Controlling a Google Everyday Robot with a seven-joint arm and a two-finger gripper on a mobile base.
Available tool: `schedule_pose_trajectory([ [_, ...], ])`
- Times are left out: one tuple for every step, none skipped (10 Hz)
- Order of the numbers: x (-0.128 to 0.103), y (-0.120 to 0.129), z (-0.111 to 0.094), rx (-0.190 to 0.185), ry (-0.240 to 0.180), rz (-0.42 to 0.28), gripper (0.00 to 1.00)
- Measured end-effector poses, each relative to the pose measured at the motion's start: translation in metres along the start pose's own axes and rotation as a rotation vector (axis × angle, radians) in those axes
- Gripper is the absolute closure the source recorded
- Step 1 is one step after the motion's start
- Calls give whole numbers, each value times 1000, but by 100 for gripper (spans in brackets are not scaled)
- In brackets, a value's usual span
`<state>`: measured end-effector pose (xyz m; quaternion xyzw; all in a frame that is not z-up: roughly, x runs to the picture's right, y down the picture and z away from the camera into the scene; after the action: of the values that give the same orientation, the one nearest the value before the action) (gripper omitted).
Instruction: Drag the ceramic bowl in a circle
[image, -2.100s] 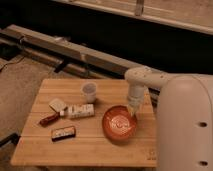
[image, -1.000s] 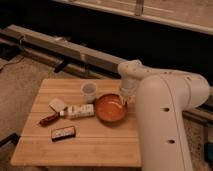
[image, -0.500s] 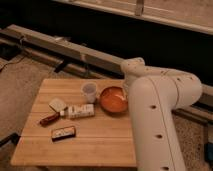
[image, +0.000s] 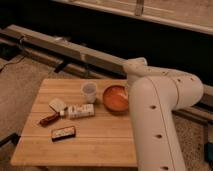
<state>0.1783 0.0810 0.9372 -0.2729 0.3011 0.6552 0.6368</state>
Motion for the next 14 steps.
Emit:
schedule_pose_trajectory([
  [0,0,0,1,1,-1,100],
  [0,0,0,2,1,-1,100],
  [0,0,0,0,1,-1,100],
  [0,0,0,0,0,-1,100],
  [2,-3,0,-7,-2,7,100],
  [9,-13,-3,-40,4,20,100],
  [20,-34,-7,-83,3,23,100],
  [29,-49,-10,-111,3,26,100],
  [41,-69,-13,-148,-1,26,100],
  [53,-90,-17,-181,-5,28,100],
  [61,-103,-20,-204,-7,23,100],
  [66,-110,-22,-215,-7,15,100],
  [73,-114,-24,-227,-6,-10,100],
  [75,-112,-25,-233,-5,-31,100],
])
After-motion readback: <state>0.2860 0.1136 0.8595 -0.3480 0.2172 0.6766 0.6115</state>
